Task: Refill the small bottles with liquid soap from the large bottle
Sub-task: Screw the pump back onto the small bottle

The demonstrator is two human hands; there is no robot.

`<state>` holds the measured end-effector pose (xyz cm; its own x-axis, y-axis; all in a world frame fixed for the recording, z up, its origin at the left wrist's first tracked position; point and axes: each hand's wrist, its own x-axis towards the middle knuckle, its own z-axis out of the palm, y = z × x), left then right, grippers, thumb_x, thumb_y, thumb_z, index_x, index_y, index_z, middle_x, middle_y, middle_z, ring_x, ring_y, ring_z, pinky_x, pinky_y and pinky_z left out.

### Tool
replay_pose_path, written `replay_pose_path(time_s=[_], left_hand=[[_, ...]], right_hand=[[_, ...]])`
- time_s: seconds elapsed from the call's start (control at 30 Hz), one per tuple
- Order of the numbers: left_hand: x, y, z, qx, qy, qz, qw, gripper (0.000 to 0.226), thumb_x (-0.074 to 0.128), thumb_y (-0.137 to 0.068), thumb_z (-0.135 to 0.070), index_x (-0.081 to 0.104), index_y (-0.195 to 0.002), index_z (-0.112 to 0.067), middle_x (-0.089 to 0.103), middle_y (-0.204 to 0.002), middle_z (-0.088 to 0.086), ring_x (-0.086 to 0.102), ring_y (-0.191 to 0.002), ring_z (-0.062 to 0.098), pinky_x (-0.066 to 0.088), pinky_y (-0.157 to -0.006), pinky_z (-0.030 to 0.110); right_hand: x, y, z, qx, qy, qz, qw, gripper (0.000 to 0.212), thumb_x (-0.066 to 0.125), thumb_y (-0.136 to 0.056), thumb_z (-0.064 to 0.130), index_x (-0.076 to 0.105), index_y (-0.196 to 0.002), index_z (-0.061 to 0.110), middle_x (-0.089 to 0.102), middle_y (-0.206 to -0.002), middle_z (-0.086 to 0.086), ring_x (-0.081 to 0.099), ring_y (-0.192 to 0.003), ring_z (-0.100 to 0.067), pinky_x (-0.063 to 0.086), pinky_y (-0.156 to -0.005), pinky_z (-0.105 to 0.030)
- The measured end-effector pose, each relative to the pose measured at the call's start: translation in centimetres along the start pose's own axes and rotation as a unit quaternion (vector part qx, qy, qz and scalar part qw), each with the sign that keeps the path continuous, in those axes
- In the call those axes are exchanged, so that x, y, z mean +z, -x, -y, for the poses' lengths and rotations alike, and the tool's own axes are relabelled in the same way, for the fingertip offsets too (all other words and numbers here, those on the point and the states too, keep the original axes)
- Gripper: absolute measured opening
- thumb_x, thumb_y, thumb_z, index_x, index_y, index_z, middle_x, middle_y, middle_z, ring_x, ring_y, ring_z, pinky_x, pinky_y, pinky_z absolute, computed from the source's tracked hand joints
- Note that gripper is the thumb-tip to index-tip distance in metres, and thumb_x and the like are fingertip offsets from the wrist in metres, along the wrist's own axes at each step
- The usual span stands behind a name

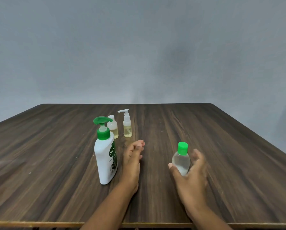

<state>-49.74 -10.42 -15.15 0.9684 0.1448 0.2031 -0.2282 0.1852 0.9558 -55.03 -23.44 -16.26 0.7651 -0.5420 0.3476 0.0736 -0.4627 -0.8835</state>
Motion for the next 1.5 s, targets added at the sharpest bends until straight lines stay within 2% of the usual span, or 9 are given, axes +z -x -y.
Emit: replay_pose_path(time_s=[0.13,0.27,0.43,0.6,0.77,1.0,1.2,1.37,1.5], left_hand=[[-0.1,0.2,0.1,0.029,-0.021,0.052,0.998,0.030,0.037,-0.098,-0.043,0.055,-0.117,-0.030,0.063,-0.120,-0.010,0.052,-0.119,0.004,0.040,-0.099,0.031],[-0.3,0.3,0.2,0.016,0.024,0.098,0.995,0.043,0.041,-0.094,-0.047,0.044,-0.132,-0.027,0.062,-0.125,-0.007,0.055,-0.118,0.011,0.043,-0.100,0.031],[-0.3,0.2,-0.2,0.010,0.090,0.100,0.991,0.037,0.047,-0.087,-0.028,0.056,-0.119,-0.011,0.072,-0.099,0.012,0.067,-0.094,0.021,0.055,-0.080,0.027],[0.0,-0.2,-0.2,0.015,0.100,0.032,0.994,0.025,0.058,-0.079,-0.021,0.063,-0.096,-0.003,0.070,-0.088,0.022,0.068,-0.080,0.019,0.055,-0.077,0.032],[0.0,-0.1,-0.1,0.025,0.084,-0.041,0.995,0.013,0.067,-0.079,-0.014,0.061,-0.076,-0.003,0.065,-0.058,0.004,0.061,-0.056,0.008,0.052,-0.065,0.021],[0.4,0.3,0.5,0.100,-0.047,-0.026,0.994,0.050,0.069,-0.073,-0.047,0.041,-0.061,-0.008,0.046,-0.045,0.006,0.045,-0.038,0.014,0.037,-0.046,0.027],[0.1,0.6,0.5,0.118,-0.193,-0.002,0.974,0.093,0.029,-0.071,-0.086,0.040,-0.054,0.006,0.040,-0.044,0.010,0.040,-0.045,0.020,0.034,-0.049,0.033],[0.5,1.0,0.5,0.190,-0.154,0.080,0.966,0.029,0.043,-0.089,-0.037,0.055,-0.106,-0.015,0.059,-0.092,0.000,0.054,-0.083,-0.001,0.044,-0.076,0.013],[0.4,0.6,1.3,0.208,-0.195,0.099,0.953,0.018,0.041,-0.093,-0.034,0.049,-0.096,-0.017,0.050,-0.085,-0.011,0.049,-0.077,0.002,0.042,-0.075,0.019]], right_hand=[[1.3,-2.2,-0.6,-0.026,-0.073,0.198,0.977,0.023,0.067,-0.084,0.036,0.056,-0.103,0.030,0.066,-0.096,0.013,0.063,-0.094,-0.008,0.050,-0.088,-0.043],[1.9,-3.1,0.4,-0.091,-0.081,0.362,0.924,0.036,0.067,-0.073,0.051,0.065,-0.097,0.025,0.070,-0.088,-0.002,0.065,-0.082,-0.017,0.051,-0.076,-0.041],[1.9,-3.6,0.3,-0.079,-0.172,0.402,0.896,0.035,0.068,-0.074,0.042,0.067,-0.100,0.018,0.069,-0.094,-0.009,0.064,-0.085,-0.026,0.048,-0.074,-0.034],[1.9,-3.2,0.2,-0.195,-0.096,0.329,0.919,0.026,0.066,-0.080,0.036,0.065,-0.103,0.024,0.069,-0.091,0.003,0.064,-0.082,-0.012,0.051,-0.075,-0.034],[2.2,-2.5,-0.3,-0.387,0.165,0.081,0.903,0.032,0.061,-0.078,0.036,0.058,-0.109,0.030,0.057,-0.087,0.013,0.052,-0.078,-0.010,0.040,-0.064,-0.026],[1.9,-2.2,0.1,-0.377,0.138,-0.043,0.915,0.050,0.077,-0.057,-0.005,0.070,-0.094,0.028,0.059,-0.096,0.005,0.044,-0.094,-0.016,0.039,-0.074,-0.034],[2.0,-2.0,0.4,-0.393,0.118,-0.074,0.909,0.029,0.055,-0.070,0.005,0.068,-0.086,0.025,0.059,-0.096,0.004,0.044,-0.100,-0.019,0.037,-0.078,-0.034],[2.0,-2.7,0.1,-0.273,0.125,-0.020,0.954,0.050,0.076,-0.056,-0.006,0.066,-0.089,0.031,0.055,-0.092,0.011,0.040,-0.092,-0.014,0.040,-0.074,-0.035],[2.0,-2.7,0.3,-0.251,0.114,-0.007,0.961,0.046,0.078,-0.059,-0.001,0.065,-0.088,0.032,0.054,-0.090,0.013,0.040,-0.091,-0.011,0.038,-0.074,-0.032]])
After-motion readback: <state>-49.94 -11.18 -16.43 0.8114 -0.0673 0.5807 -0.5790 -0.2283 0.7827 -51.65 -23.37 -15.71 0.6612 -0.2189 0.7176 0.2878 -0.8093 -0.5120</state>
